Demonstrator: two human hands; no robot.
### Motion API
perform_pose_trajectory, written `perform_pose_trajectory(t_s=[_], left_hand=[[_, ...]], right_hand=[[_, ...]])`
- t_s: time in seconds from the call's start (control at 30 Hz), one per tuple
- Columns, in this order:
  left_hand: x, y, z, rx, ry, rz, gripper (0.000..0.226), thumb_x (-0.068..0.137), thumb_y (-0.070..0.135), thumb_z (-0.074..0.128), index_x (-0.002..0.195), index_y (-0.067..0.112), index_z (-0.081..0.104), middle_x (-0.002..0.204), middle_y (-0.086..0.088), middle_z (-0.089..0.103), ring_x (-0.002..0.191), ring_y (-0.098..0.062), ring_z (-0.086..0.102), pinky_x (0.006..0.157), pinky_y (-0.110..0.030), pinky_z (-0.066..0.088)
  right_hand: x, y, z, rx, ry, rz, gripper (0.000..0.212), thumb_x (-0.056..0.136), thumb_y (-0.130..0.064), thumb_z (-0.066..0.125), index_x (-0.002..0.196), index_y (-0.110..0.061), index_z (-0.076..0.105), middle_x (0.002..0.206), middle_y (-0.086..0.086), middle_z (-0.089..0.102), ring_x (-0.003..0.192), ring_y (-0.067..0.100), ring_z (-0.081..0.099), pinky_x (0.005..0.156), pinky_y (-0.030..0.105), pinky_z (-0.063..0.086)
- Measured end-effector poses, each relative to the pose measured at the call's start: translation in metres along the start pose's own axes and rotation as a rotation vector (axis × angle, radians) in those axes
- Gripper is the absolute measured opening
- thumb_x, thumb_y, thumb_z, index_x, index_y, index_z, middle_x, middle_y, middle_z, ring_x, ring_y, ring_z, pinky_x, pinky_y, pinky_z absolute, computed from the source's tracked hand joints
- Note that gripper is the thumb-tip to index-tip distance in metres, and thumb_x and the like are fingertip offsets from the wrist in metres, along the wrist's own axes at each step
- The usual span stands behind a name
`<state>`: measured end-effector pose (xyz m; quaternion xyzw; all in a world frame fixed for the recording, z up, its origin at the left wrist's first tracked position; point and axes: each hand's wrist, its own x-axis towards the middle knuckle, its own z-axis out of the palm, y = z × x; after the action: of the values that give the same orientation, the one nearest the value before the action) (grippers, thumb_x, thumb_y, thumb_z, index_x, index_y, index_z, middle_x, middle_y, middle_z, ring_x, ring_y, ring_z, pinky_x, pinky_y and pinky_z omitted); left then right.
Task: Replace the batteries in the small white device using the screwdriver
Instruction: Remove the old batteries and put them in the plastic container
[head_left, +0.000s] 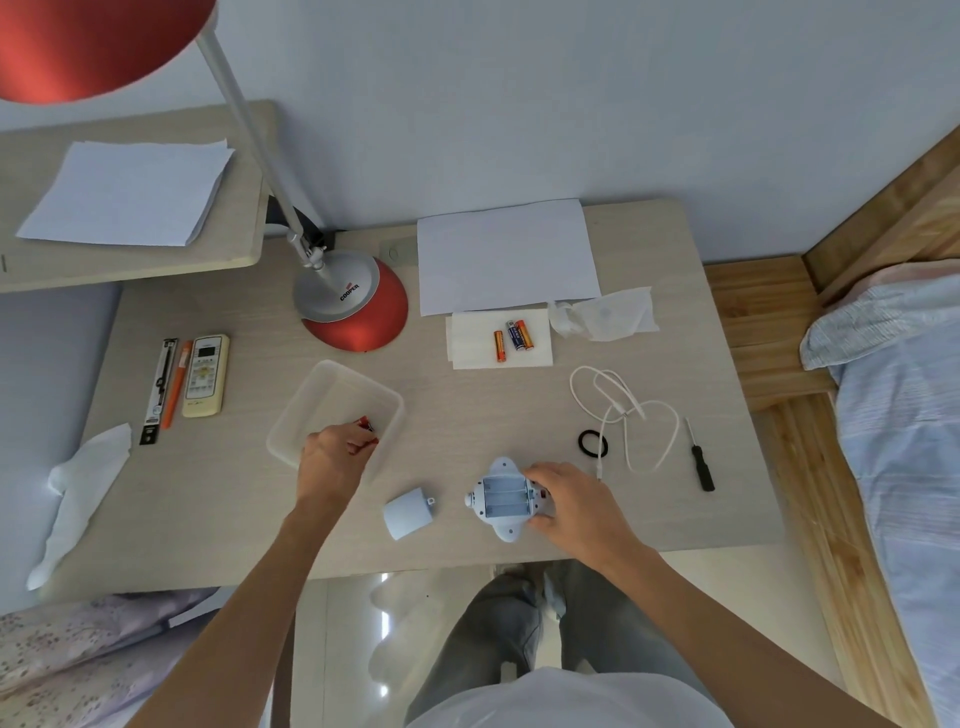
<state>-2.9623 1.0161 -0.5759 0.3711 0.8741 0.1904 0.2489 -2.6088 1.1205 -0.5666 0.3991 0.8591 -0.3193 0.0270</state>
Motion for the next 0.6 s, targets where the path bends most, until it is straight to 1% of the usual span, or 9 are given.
perform_pose_trajectory(t_s=[0.1, 0.17, 0.2, 0.23, 0.3, 0.37, 0.43, 0.5, 0.6], left_hand=[[-0.005, 0.011, -0.008, -0.071, 0.021, 0.007, 0.005, 0.09, 0.014, 0.081, 0.087, 0.011, 0.083, 0.076, 0.007, 0.076, 0.073, -0.013, 0.073, 0.081, -0.028, 0.061], [-0.005, 0.02, -0.014, -0.093, 0.075, 0.031, 0.009, 0.088, 0.007, 0.08, 0.079, 0.005, 0.078, 0.068, 0.001, 0.071, 0.064, -0.011, 0.065, 0.074, -0.028, 0.059], [-0.006, 0.026, -0.017, -0.084, 0.108, 0.049, 0.007, 0.089, 0.007, 0.08, 0.082, 0.006, 0.079, 0.071, -0.002, 0.074, 0.066, -0.01, 0.066, 0.073, -0.032, 0.061], [-0.006, 0.035, -0.02, -0.081, 0.138, 0.077, 0.002, 0.09, 0.009, 0.081, 0.09, 0.007, 0.081, 0.08, -0.002, 0.078, 0.07, -0.009, 0.07, 0.077, -0.031, 0.062], [-0.003, 0.057, -0.023, -0.082, 0.196, 0.152, 0.012, 0.092, 0.014, 0.081, 0.102, 0.009, 0.082, 0.092, 0.0, 0.081, 0.078, -0.013, 0.075, 0.082, -0.03, 0.062], [0.001, 0.086, -0.021, -0.107, 0.217, 0.254, 0.013, 0.092, 0.016, 0.081, 0.102, 0.009, 0.082, 0.094, -0.001, 0.081, 0.079, -0.014, 0.075, 0.081, -0.03, 0.061], [0.01, 0.115, -0.012, -0.161, 0.199, 0.301, 0.013, 0.093, 0.018, 0.08, 0.103, 0.01, 0.082, 0.096, 0.0, 0.081, 0.08, -0.012, 0.074, 0.081, -0.028, 0.06], [0.027, 0.141, 0.004, -0.191, 0.154, 0.296, 0.016, 0.093, 0.018, 0.079, 0.106, 0.01, 0.082, 0.099, 0.001, 0.081, 0.082, -0.01, 0.074, 0.082, -0.026, 0.06], [0.054, 0.168, 0.037, -0.133, 0.032, 0.305, 0.029, 0.091, 0.018, 0.083, 0.118, 0.009, 0.078, 0.109, -0.004, 0.078, 0.092, -0.014, 0.072, 0.09, -0.034, 0.062]], right_hand=[[-0.001, 0.0, 0.0, -0.002, -0.002, 0.001, 0.051, 0.084, -0.03, 0.081, 0.132, -0.026, 0.063, 0.117, -0.01, 0.068, 0.103, 0.01, 0.061, 0.08, 0.029, 0.056], [0.0, 0.0, 0.0, 0.0, -0.005, 0.001, 0.051, 0.084, -0.03, 0.081, 0.132, -0.026, 0.063, 0.116, -0.009, 0.069, 0.102, 0.01, 0.061, 0.08, 0.029, 0.056], [0.0, 0.0, 0.0, 0.002, -0.005, 0.0, 0.051, 0.084, -0.03, 0.082, 0.131, -0.026, 0.063, 0.116, -0.009, 0.069, 0.102, 0.01, 0.062, 0.08, 0.029, 0.056], [0.0, -0.001, 0.0, 0.005, -0.004, 0.0, 0.051, 0.084, -0.029, 0.082, 0.131, -0.026, 0.063, 0.115, -0.009, 0.069, 0.102, 0.011, 0.062, 0.08, 0.03, 0.057], [0.0, -0.001, 0.0, 0.01, -0.006, 0.008, 0.051, 0.084, -0.029, 0.082, 0.131, -0.025, 0.063, 0.115, -0.009, 0.069, 0.102, 0.011, 0.062, 0.081, 0.031, 0.058], [-0.001, -0.002, 0.001, 0.012, -0.006, 0.012, 0.05, 0.084, -0.029, 0.081, 0.13, -0.025, 0.063, 0.114, -0.009, 0.068, 0.101, 0.012, 0.063, 0.08, 0.031, 0.058], [-0.001, -0.004, 0.002, 0.018, -0.007, 0.017, 0.046, 0.085, -0.03, 0.08, 0.127, -0.026, 0.063, 0.112, -0.01, 0.068, 0.1, 0.011, 0.062, 0.079, 0.03, 0.057], [-0.001, -0.005, 0.002, 0.021, 0.001, 0.019, 0.043, 0.085, -0.03, 0.079, 0.125, -0.027, 0.063, 0.111, -0.011, 0.067, 0.099, 0.01, 0.061, 0.078, 0.029, 0.056], [0.0, -0.004, 0.004, 0.023, 0.006, 0.023, 0.04, 0.086, -0.03, 0.077, 0.123, -0.027, 0.063, 0.11, -0.011, 0.067, 0.099, 0.01, 0.061, 0.077, 0.03, 0.057]])
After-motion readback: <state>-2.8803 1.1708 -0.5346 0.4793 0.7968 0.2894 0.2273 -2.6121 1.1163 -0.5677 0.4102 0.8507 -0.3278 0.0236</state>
